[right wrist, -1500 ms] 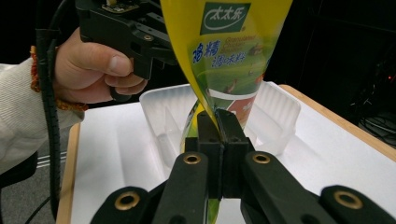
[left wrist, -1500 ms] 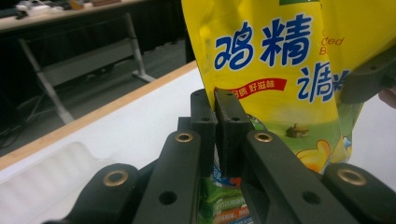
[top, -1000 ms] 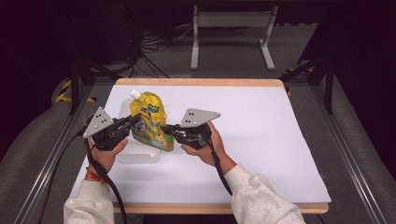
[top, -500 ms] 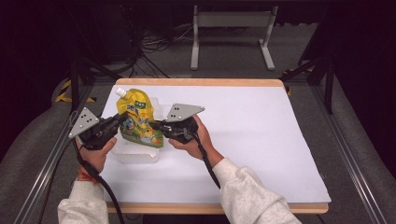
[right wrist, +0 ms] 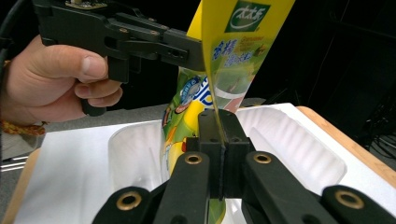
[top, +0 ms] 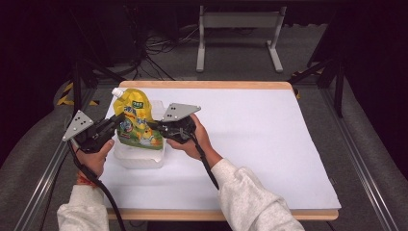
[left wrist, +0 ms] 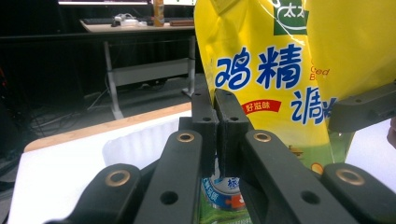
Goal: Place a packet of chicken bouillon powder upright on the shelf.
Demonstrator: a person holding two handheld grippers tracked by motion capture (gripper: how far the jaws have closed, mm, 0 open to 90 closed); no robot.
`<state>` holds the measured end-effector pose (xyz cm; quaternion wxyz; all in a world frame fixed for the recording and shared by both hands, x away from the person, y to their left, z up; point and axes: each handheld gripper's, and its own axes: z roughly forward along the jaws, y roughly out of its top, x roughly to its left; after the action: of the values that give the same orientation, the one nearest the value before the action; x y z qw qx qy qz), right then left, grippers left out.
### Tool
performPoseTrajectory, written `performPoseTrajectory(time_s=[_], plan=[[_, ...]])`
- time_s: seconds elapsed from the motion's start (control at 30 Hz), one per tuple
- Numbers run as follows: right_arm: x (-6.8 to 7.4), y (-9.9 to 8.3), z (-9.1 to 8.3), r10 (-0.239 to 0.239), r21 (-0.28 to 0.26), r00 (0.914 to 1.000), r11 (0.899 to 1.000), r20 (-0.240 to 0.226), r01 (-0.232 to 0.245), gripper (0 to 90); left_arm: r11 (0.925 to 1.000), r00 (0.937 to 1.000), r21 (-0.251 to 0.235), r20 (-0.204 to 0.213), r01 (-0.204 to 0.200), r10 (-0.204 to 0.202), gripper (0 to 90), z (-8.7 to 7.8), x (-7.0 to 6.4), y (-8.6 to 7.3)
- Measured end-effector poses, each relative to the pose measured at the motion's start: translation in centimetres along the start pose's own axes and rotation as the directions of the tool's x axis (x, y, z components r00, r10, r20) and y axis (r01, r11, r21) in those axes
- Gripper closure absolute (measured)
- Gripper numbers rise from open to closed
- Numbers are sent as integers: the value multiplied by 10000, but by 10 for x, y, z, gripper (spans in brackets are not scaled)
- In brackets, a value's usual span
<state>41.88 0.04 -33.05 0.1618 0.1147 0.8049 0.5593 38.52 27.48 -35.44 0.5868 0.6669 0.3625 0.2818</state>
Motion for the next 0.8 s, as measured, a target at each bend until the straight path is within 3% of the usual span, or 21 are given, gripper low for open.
performPoseTrajectory(time_s=[0.3,0.47,0.6,0.8], plan=[[-3,-10,11,184,81,9998,9998,67,-184,900,9992,9998,332,18,214,-214,867,8,9,-13],[-2,-17,16,214,304,9998,9993,18,-214,900,9965,9999,828,-138,-70,82,862,12,8,-18],[-2,-27,20,518,343,9986,9981,-82,-514,900,9946,9999,1030,-76,-89,98,863,13,8,-22],[1,-35,21,555,525,9984,9971,-98,-549,899,9903,9998,1378,-75,-170,182,862,14,8,-28]])
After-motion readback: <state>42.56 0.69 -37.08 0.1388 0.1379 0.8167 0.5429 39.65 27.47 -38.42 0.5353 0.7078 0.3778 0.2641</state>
